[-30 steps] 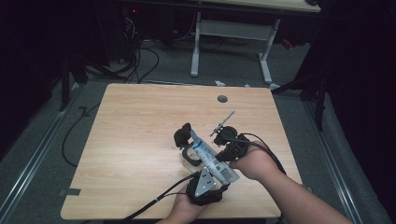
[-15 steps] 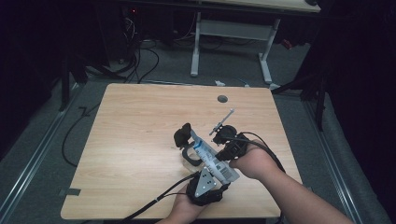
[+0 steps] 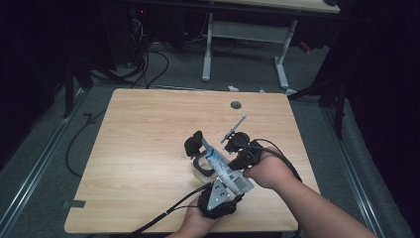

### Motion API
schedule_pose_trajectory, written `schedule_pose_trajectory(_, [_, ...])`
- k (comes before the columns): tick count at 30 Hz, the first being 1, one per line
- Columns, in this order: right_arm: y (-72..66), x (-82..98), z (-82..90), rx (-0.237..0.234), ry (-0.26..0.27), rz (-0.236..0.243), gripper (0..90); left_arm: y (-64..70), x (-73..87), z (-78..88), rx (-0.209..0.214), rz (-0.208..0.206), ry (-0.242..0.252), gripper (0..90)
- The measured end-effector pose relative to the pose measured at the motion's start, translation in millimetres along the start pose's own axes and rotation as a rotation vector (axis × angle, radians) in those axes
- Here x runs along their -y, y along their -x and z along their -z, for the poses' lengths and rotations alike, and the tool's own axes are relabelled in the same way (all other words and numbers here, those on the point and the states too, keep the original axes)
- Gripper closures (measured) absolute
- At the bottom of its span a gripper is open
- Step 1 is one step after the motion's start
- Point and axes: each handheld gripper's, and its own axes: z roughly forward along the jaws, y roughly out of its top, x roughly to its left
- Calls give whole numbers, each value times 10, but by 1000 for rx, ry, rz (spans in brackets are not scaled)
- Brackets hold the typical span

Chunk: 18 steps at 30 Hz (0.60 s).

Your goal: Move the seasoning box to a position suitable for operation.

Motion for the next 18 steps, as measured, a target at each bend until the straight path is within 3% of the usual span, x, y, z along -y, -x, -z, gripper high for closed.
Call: schedule_pose_trajectory(18, [-24,-53,-45,-18,-11,-14,890,4,36,36,-25,-4,-10,499])
